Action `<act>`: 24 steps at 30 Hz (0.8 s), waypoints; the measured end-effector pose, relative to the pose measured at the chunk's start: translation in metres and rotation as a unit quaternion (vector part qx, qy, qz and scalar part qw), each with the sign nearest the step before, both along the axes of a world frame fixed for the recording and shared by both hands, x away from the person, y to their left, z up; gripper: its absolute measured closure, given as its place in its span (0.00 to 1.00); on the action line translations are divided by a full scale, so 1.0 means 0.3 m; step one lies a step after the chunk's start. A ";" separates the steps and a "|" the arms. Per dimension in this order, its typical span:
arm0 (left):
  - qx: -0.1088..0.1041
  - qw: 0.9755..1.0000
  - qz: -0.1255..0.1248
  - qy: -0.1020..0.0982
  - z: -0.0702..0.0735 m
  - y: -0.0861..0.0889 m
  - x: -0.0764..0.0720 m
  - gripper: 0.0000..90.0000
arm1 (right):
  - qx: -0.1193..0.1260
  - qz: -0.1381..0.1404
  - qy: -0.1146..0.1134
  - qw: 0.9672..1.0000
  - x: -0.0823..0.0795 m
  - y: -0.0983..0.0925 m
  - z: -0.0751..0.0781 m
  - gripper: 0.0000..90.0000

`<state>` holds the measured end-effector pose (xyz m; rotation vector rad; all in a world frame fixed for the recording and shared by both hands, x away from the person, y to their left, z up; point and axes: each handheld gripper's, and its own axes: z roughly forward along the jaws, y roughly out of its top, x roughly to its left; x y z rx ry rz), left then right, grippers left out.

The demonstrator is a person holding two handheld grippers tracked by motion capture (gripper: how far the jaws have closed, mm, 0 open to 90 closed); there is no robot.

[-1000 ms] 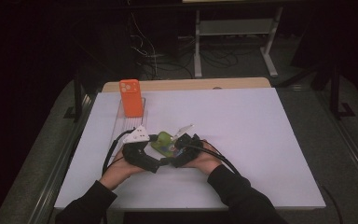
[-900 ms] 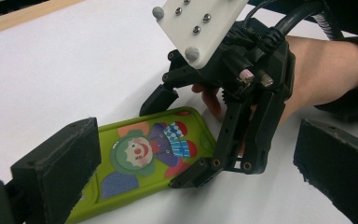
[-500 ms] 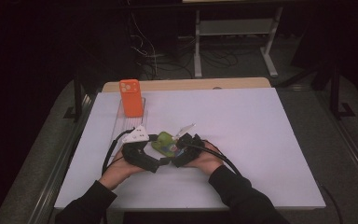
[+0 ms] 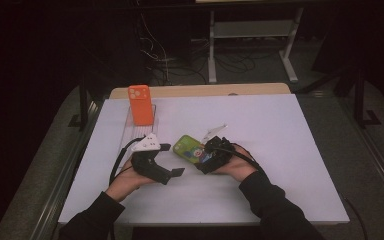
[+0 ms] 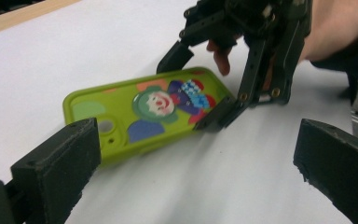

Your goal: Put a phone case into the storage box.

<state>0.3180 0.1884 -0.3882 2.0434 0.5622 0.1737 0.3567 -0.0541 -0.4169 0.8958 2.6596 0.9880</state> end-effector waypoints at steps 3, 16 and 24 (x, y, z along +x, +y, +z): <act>0.000 1.000 -0.007 0.002 0.012 -0.007 0.006 0.00 | 0.007 0.013 0.005 1.000 0.003 -0.036 0.016 0.17; 0.016 0.998 -0.054 0.013 0.060 -0.084 0.068 0.00 | -0.010 0.050 -0.012 0.999 0.010 -0.169 0.070 0.17; 0.013 0.997 -0.070 0.003 0.105 -0.138 0.131 0.00 | 0.000 0.078 -0.008 0.997 0.002 -0.229 0.087 0.17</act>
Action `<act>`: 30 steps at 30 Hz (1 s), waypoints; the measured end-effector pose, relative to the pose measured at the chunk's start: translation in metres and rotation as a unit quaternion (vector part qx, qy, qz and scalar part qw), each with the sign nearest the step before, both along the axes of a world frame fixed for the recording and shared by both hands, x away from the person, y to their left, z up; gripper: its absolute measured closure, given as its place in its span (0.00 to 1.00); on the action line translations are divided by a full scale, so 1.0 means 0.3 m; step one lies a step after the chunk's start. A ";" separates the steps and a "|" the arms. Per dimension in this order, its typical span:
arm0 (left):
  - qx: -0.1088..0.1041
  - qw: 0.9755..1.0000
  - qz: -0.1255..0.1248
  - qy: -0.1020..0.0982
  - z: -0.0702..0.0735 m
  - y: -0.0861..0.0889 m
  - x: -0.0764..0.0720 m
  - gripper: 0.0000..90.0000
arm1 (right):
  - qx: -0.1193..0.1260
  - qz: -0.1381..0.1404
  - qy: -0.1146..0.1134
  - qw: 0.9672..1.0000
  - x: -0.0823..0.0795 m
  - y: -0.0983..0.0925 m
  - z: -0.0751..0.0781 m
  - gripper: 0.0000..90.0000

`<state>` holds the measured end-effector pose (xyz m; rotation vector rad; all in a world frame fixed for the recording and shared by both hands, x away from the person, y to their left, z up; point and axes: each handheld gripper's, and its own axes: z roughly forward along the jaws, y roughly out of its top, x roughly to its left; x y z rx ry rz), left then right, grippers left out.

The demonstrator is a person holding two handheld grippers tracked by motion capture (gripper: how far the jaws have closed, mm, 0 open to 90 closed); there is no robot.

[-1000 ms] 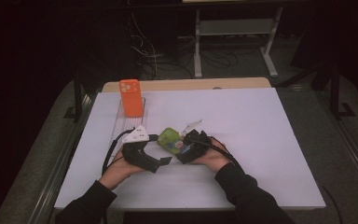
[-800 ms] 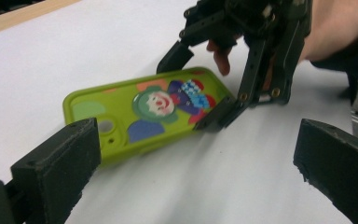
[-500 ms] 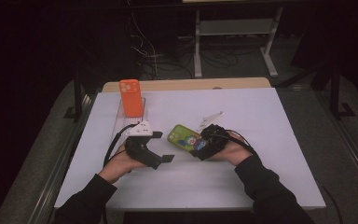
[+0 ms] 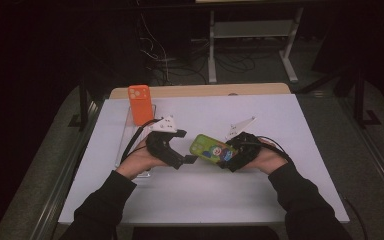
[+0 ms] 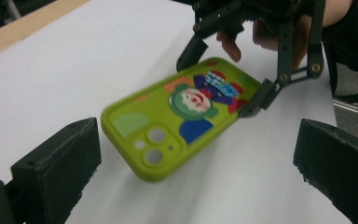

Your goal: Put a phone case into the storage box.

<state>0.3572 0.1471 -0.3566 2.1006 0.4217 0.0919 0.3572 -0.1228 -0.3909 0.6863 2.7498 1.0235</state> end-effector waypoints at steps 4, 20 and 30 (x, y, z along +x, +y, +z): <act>0.012 1.000 -0.011 -0.006 0.004 -0.023 0.014 0.00 | 0.001 0.015 0.000 1.000 -0.001 -0.006 0.000 0.17; 0.051 0.995 -0.090 -0.001 -0.035 -0.069 -0.026 0.00 | -0.012 0.103 -0.012 0.995 -0.023 0.006 -0.004 0.17; 0.077 0.989 -0.127 0.003 -0.053 -0.088 -0.050 0.00 | -0.013 0.155 -0.009 0.988 -0.059 0.045 0.012 0.17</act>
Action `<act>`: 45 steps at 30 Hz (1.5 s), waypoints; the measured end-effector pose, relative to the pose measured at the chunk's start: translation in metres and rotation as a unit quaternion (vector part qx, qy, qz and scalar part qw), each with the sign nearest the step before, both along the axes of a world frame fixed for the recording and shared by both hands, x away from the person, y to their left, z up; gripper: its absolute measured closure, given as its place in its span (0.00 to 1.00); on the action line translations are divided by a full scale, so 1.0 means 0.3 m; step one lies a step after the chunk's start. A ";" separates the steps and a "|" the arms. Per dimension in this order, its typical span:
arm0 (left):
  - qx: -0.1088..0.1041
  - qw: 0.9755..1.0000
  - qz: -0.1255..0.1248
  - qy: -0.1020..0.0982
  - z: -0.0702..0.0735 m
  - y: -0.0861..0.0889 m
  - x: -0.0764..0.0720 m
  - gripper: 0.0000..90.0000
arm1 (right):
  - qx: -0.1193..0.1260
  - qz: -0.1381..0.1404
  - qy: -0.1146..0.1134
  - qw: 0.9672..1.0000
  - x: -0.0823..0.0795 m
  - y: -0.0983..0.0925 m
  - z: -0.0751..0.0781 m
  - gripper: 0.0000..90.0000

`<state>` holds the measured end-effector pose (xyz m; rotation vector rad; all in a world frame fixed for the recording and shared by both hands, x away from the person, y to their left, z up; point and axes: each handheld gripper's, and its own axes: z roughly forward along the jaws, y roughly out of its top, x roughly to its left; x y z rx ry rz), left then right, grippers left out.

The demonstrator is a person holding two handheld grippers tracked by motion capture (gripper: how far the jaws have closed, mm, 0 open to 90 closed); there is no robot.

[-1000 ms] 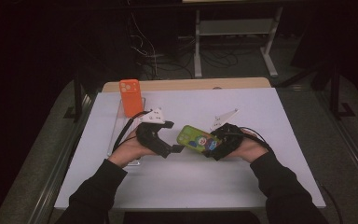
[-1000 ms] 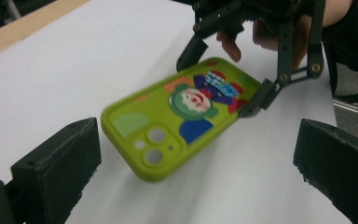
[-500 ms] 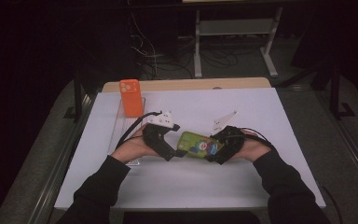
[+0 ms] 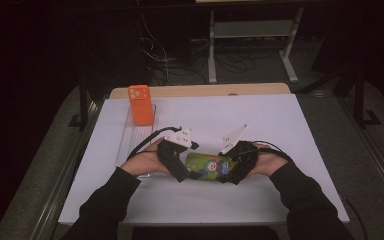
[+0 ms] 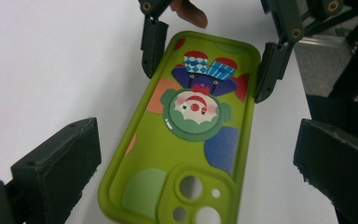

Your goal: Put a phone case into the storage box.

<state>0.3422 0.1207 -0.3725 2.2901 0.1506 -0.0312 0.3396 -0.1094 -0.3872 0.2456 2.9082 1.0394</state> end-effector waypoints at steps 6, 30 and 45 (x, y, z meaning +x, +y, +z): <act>0.027 0.999 -0.028 -0.010 -0.014 -0.014 -0.008 0.00 | 0.002 0.016 -0.003 1.000 -0.014 0.020 0.005 0.17; 0.072 0.995 -0.062 -0.012 -0.063 -0.052 -0.032 0.08 | 0.004 0.042 0.009 0.999 -0.044 0.053 0.018 0.17; 0.080 0.994 -0.072 -0.017 -0.062 -0.048 -0.031 0.16 | 0.014 0.055 -0.003 0.998 -0.039 0.059 0.019 0.17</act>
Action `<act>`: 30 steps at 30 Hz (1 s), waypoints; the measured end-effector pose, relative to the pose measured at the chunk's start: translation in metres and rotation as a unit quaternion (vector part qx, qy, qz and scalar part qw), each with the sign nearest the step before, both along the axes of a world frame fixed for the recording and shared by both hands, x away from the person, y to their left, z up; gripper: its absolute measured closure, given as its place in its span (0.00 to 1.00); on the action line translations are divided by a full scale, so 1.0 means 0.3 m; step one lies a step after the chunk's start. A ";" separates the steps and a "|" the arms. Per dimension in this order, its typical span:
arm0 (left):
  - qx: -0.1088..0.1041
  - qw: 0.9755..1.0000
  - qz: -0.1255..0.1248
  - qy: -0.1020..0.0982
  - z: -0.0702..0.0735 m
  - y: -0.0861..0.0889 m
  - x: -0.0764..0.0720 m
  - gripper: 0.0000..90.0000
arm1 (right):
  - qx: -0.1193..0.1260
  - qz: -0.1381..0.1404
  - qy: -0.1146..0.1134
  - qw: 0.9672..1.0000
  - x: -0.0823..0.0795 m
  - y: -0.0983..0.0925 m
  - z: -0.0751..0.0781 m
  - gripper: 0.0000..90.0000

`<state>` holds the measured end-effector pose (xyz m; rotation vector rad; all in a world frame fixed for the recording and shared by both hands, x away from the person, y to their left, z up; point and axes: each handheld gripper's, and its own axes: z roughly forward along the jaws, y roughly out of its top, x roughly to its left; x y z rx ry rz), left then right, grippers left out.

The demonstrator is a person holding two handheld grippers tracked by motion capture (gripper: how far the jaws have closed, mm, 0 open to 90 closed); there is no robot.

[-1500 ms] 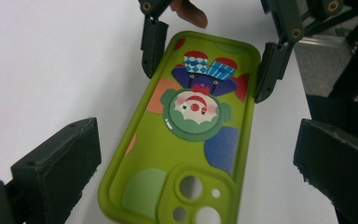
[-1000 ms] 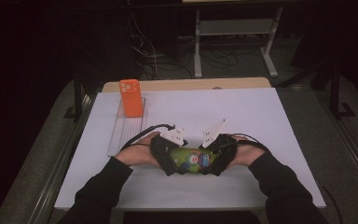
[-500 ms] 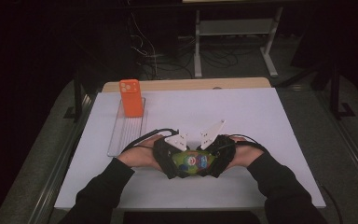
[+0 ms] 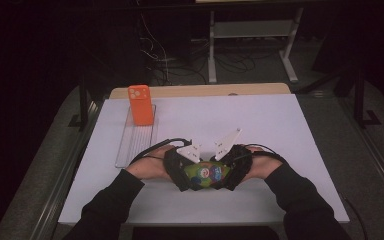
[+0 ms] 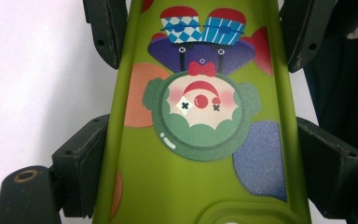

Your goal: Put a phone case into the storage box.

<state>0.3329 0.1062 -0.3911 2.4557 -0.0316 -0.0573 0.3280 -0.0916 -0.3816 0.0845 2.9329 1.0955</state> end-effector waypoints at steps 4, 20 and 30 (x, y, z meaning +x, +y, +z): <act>0.001 1.000 0.001 0.007 -0.001 0.000 0.001 0.17 | 0.002 -0.001 0.005 1.000 0.001 0.000 -0.002 0.17; 0.019 0.996 0.082 0.018 -0.009 0.018 0.018 0.17 | 0.034 -0.089 0.014 0.995 0.027 -0.059 0.002 0.04; 0.032 0.979 0.201 0.015 -0.029 0.038 0.059 0.17 | 0.068 -0.220 0.022 0.973 0.061 -0.124 -0.023 0.05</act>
